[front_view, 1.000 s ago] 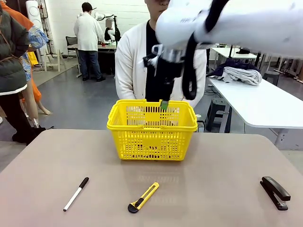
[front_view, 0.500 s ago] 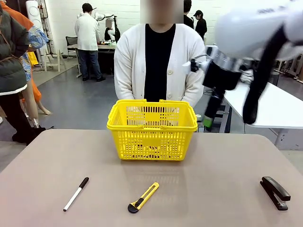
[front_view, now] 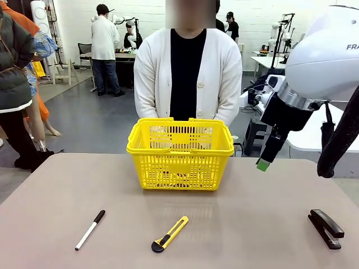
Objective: Place the items the person wants into the basket.
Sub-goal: Pick up the item the person points to and place it in the Market Basket.
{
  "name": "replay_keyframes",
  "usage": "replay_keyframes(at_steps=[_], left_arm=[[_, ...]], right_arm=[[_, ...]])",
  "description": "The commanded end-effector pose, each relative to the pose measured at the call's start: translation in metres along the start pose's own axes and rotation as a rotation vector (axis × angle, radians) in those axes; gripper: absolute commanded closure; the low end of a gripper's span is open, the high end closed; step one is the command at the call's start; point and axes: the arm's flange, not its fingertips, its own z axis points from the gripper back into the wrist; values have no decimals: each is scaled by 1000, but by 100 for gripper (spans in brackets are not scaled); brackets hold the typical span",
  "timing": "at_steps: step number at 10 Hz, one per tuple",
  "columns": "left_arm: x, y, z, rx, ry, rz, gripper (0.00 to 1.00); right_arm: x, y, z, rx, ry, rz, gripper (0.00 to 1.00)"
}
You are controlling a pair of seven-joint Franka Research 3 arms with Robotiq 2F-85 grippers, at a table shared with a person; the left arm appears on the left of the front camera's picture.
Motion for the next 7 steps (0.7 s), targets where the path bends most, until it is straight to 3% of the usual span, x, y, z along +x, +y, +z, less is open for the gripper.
replay_keyframes(at_steps=[1,7], left_arm=[[1,0,-1,8,12,13,0],[1,0,-1,8,12,13,0]], right_arm=[[5,5,10,-20,-11,9,0],[5,6,10,-13,-16,21,0]])
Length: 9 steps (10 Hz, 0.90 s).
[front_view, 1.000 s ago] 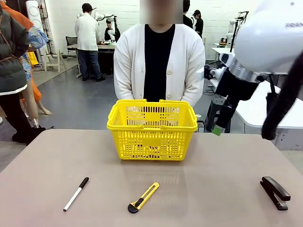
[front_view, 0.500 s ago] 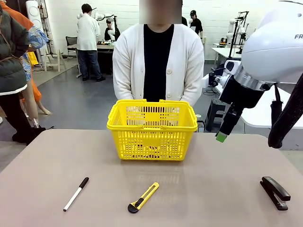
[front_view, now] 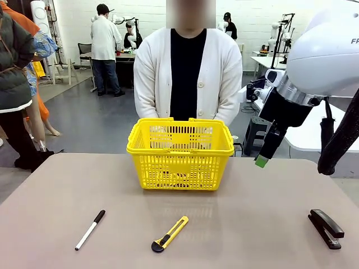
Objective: Place the items the person wants into the basket.
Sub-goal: Pick up the item the person points to and place it in the Market Basket.
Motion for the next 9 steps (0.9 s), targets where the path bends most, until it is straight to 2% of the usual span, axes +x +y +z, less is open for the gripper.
replay_keyframes(at_steps=[1,3,6,7,9], left_arm=[[1,0,-1,8,12,13,0],[1,0,-1,8,12,13,0],[1,0,-1,8,12,13,0],[1,0,-1,8,12,13,0],[1,0,-1,8,12,13,0]], right_arm=[[-30,1,15,69,-90,48,0],[-96,7,60,103,-234,-4,0],[-183,-8,116,159,-451,41,0],[-207,-20,127,183,-493,46,0],[-246,-48,140,191,-510,-1,0]])
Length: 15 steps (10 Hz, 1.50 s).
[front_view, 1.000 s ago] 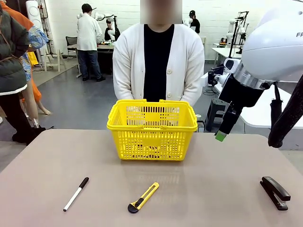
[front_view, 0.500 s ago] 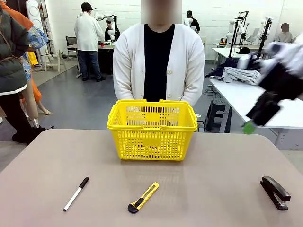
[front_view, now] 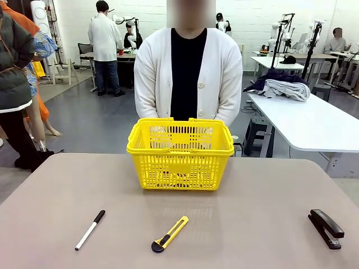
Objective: Place the items the person wants into the basket.
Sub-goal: Pick up the item the person points to and place it in the Market Basket.
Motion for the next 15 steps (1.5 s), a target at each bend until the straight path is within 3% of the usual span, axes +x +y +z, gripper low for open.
replay_keyframes(at_steps=[1,4,7,12,15], left_arm=[[1,0,-1,8,12,13,0],[1,0,-1,8,12,13,0],[1,0,-1,8,12,13,0],[1,0,-1,8,12,13,0],[1,0,-1,8,12,13,0]], right_arm=[[-13,-29,13,12,9,-59,0],[-44,-48,32,-118,-24,-195,0],[-68,-49,46,-211,-110,-194,0],[-69,-57,33,-144,-150,-129,0],[-73,-53,45,-180,-123,-183,0]])
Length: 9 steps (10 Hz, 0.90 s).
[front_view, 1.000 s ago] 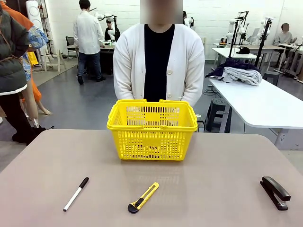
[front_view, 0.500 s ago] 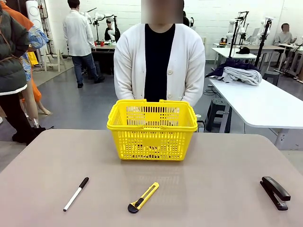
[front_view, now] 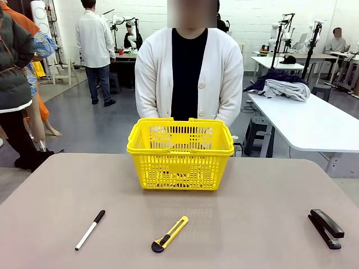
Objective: Place the items the person wants into the basket.
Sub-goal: Pick up the item the person points to and place it in the Market Basket.
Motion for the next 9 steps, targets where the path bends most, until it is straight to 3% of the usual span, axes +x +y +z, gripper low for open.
replay_keyframes(at_steps=[1,9], left_arm=[[1,0,-1,8,12,13,0],[1,0,-1,8,12,13,0]], right_arm=[[1,1,1,2,1,-3,0],[1,1,1,2,1,-3,0]])
